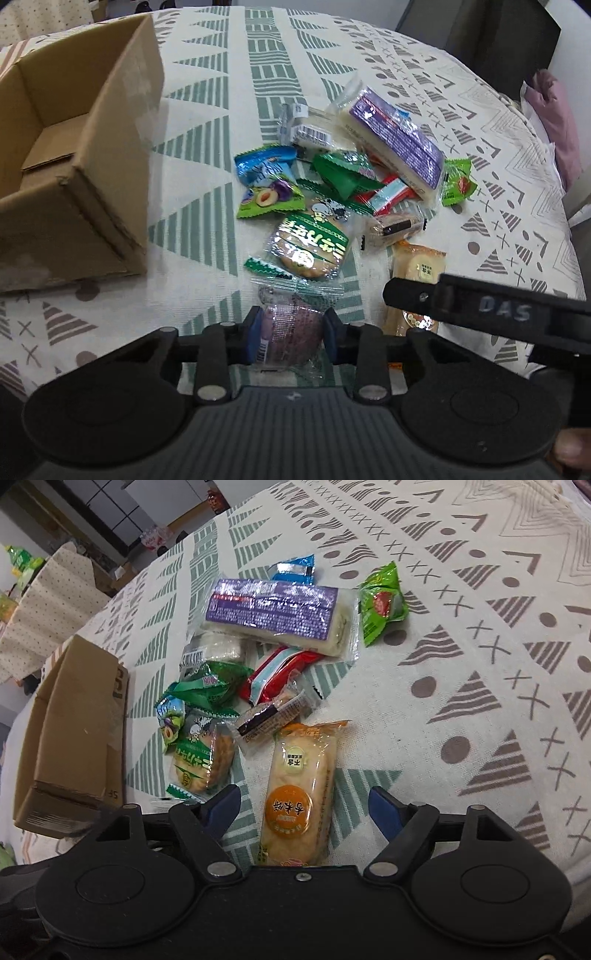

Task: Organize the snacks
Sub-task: 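Grasp the purple-wrapped round snack with the left gripper while the right gripper grasps the orange-labelled bread bar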

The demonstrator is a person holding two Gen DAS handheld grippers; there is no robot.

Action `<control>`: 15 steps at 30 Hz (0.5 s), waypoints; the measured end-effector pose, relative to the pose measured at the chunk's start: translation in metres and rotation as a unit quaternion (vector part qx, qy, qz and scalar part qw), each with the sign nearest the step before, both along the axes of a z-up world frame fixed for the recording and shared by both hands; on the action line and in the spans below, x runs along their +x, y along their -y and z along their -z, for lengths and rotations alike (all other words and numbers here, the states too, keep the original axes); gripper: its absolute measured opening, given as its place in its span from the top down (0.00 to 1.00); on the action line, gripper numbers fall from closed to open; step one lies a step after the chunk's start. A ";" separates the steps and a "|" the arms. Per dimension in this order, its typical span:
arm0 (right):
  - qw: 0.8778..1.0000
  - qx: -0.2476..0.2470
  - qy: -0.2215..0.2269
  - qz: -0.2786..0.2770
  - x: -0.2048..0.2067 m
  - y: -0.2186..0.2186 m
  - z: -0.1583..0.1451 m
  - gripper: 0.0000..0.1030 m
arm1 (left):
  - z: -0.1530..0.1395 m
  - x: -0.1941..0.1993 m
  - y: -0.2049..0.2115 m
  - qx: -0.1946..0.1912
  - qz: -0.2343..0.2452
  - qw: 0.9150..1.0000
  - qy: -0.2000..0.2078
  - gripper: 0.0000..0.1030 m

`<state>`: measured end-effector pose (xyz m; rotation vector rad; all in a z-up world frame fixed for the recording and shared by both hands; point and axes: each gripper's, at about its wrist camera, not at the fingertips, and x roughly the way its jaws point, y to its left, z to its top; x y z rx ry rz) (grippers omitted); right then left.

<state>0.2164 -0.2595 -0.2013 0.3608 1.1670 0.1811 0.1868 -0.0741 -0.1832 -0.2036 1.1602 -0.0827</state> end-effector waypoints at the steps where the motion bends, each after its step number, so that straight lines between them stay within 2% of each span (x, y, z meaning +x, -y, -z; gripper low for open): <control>1: 1.000 -0.005 0.002 -0.002 0.000 -0.001 0.000 0.37 | -0.002 -0.001 -0.002 0.001 -0.002 1.000 0.001 0.68; 2: 1.000 -0.007 0.003 -0.002 -0.001 -0.002 0.000 0.42 | -0.004 -0.001 -0.003 0.001 -0.004 1.000 0.003 0.68; 3: 1.000 -0.006 0.005 -0.002 -0.002 -0.002 0.000 0.58 | -0.006 -0.002 -0.005 0.002 -0.006 1.000 0.005 0.68; 4: 1.000 0.001 0.001 -0.002 -0.002 -0.001 0.001 0.65 | -0.009 -0.003 -0.006 0.001 -0.008 1.000 0.007 0.68; 15: 0.997 0.031 0.074 0.004 -0.025 0.004 -0.029 0.67 | -0.041 -0.022 -0.015 -0.003 -0.022 0.999 0.050 0.68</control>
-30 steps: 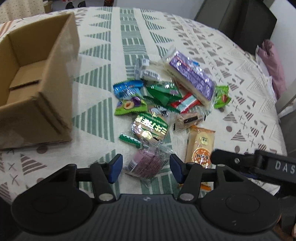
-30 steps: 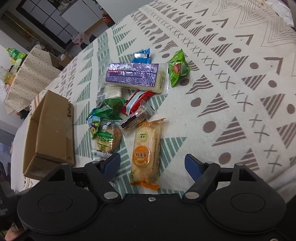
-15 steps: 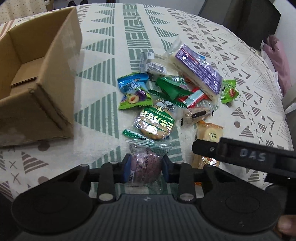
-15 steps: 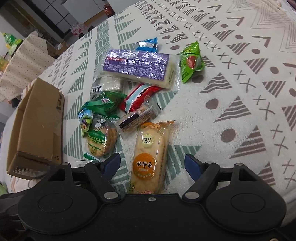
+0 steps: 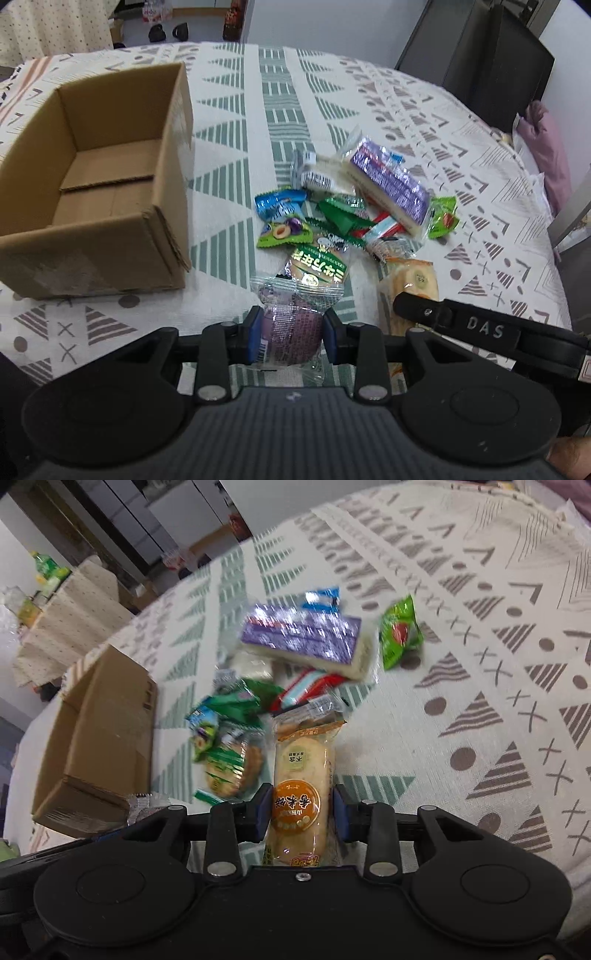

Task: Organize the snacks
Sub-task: 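Grasp the purple-wrapped round snack with the left gripper while the right gripper grasps the orange-labelled bread bar, then carry both snacks over the cardboard box and open both grippers to drop them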

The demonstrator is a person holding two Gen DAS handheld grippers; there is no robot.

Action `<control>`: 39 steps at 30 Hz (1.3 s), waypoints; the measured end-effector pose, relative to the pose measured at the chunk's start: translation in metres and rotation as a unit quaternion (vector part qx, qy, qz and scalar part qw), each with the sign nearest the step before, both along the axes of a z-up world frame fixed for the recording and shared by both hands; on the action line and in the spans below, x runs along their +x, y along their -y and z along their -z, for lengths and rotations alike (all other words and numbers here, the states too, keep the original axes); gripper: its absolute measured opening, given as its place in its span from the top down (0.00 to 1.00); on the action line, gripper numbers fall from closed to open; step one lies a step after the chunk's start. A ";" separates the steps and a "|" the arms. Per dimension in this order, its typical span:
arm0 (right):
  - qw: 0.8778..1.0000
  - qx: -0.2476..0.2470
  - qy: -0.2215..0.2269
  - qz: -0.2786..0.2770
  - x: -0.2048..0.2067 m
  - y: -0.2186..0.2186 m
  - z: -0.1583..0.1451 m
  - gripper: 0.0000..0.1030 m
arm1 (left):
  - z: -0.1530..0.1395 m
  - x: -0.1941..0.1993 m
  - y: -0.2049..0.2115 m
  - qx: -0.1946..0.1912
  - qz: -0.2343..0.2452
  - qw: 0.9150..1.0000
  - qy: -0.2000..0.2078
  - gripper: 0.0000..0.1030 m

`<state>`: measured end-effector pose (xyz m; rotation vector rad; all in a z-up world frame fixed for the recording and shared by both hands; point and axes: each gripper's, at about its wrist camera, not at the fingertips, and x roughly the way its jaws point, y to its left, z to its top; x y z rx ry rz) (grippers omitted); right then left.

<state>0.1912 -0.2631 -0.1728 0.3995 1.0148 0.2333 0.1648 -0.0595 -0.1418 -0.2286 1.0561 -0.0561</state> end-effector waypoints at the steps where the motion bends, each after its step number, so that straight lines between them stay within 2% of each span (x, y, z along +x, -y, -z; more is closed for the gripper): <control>1: 1.000 0.006 0.007 0.002 -0.002 0.002 -0.003 0.67 | -0.004 -0.003 -0.001 0.000 -0.001 1.000 0.004 0.68; 4: 0.999 0.030 0.024 0.005 -0.007 0.007 -0.012 0.67 | -0.013 -0.010 -0.006 -0.001 -0.007 1.000 0.015 0.69; 22: 0.992 0.059 0.113 -0.005 -0.025 -0.005 -0.083 0.67 | -0.070 -0.030 -0.031 -0.004 -0.027 0.997 0.079 0.69; 39: 0.985 0.048 0.159 -0.046 -0.017 -0.049 -0.125 0.67 | -0.094 -0.026 -0.086 -0.023 -0.076 0.990 0.115 0.69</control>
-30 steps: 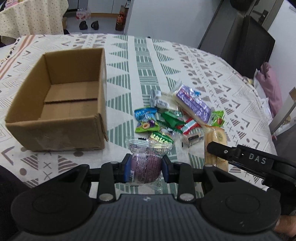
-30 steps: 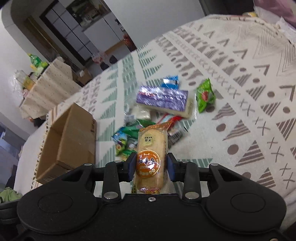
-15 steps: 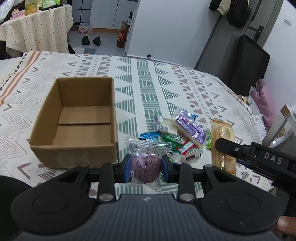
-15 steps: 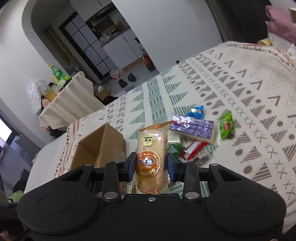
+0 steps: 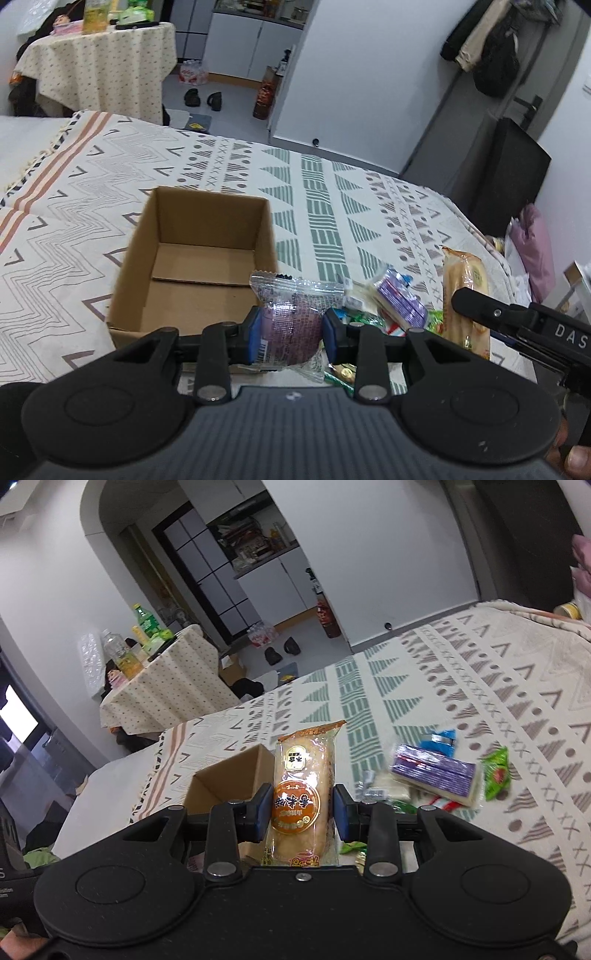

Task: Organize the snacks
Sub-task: 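Carry both snacks over the cardboard box and open both grippers to drop them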

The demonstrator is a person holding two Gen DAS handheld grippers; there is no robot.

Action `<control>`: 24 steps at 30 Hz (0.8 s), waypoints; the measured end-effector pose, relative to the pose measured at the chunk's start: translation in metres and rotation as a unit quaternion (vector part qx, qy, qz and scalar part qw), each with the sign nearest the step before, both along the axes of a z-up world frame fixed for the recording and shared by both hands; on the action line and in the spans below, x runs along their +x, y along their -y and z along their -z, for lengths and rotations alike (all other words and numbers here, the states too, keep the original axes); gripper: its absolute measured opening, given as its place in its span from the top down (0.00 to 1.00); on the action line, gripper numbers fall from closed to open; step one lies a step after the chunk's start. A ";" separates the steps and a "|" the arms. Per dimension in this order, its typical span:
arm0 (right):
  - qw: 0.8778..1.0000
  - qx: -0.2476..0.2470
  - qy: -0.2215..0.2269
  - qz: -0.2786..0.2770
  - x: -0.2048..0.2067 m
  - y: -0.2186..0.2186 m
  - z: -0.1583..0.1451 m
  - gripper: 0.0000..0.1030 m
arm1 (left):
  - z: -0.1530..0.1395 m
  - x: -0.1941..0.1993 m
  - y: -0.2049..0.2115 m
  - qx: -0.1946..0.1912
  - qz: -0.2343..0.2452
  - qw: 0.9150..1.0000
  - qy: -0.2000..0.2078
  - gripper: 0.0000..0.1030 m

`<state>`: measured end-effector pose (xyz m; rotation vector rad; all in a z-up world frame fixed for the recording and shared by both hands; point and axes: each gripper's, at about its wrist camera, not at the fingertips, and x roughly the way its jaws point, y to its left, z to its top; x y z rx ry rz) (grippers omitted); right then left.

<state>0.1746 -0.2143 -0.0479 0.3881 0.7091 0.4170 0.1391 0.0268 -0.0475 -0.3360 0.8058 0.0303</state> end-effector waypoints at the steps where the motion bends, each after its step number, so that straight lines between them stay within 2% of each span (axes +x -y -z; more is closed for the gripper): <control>1: 1.000 0.000 0.002 -0.004 0.001 -0.004 -0.001 0.67 | 0.000 0.000 -0.003 -0.001 -0.003 1.000 0.001 0.69; 14: 0.999 -0.001 -0.002 -0.044 0.026 -0.066 0.003 0.67 | 0.015 0.027 -0.057 -0.013 -0.038 0.999 -0.002 0.69; 24: 0.997 0.000 -0.010 -0.077 0.059 -0.116 0.012 0.67 | 0.038 0.055 -0.092 -0.013 -0.053 0.998 -0.025 0.69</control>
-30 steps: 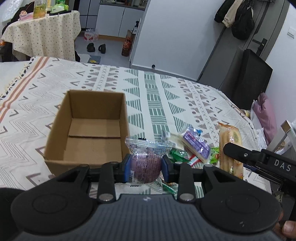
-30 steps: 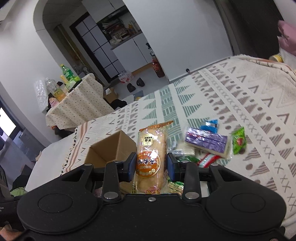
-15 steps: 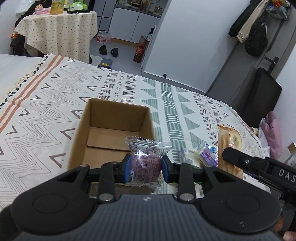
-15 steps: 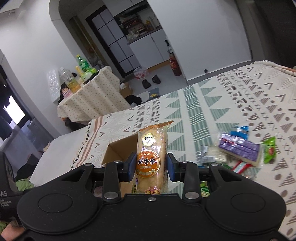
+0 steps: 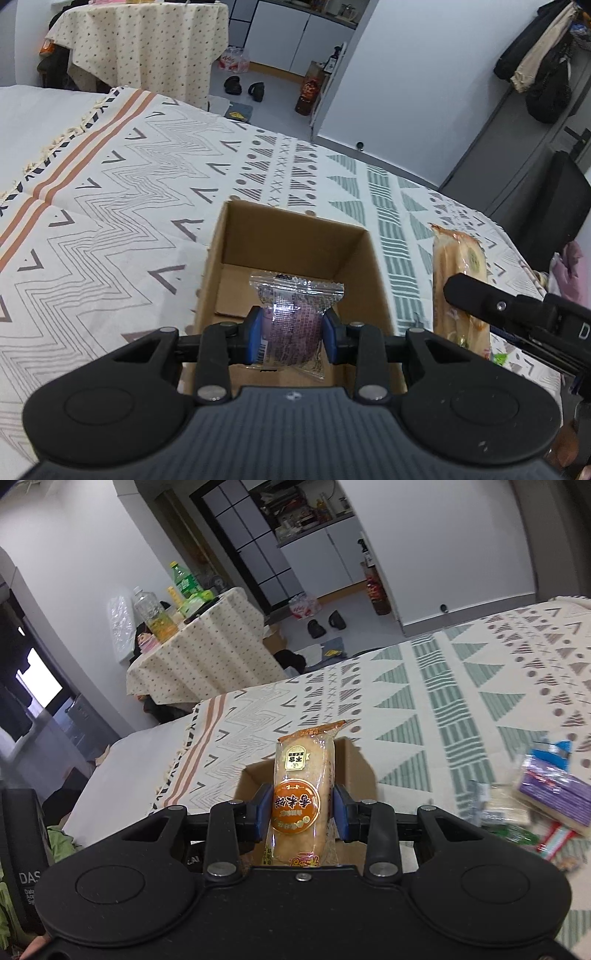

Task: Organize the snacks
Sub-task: 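Carry both snacks over the cardboard box and open both grippers to drop them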

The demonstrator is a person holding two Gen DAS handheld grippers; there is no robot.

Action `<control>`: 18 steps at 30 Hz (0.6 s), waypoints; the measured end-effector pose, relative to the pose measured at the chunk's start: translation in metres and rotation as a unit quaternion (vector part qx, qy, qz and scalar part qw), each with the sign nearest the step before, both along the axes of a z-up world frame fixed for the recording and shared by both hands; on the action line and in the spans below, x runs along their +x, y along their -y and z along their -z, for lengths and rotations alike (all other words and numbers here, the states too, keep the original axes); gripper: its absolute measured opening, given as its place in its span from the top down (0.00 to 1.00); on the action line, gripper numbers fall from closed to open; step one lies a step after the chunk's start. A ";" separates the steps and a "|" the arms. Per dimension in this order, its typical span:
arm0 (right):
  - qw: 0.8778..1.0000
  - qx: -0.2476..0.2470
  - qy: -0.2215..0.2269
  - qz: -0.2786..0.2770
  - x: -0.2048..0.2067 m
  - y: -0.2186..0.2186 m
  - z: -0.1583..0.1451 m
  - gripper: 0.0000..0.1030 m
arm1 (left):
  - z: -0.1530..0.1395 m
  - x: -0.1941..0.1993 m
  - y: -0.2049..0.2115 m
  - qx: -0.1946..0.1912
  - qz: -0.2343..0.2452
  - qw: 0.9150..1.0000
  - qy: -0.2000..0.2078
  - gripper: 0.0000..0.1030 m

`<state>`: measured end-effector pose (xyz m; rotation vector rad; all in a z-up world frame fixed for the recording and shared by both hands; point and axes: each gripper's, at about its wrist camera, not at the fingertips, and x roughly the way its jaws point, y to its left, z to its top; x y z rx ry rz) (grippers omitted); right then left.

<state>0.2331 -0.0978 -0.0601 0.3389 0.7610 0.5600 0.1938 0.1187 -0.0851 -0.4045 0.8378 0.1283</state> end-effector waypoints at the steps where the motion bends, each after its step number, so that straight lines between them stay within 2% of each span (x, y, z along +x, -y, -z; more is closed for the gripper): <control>1: 1.000 0.000 -0.001 -0.003 0.002 -0.004 0.001 0.67 | 0.002 0.002 -0.003 -0.001 -0.001 1.000 -0.001 0.69; 12: 1.000 -0.004 -0.021 -0.014 0.020 -0.029 0.014 0.67 | 0.012 0.024 -0.021 -0.005 -0.019 1.000 -0.004 0.68; 18: 1.000 -0.001 -0.026 -0.013 0.027 -0.034 0.017 0.67 | 0.007 0.019 -0.029 -0.006 -0.041 0.999 -0.001 0.63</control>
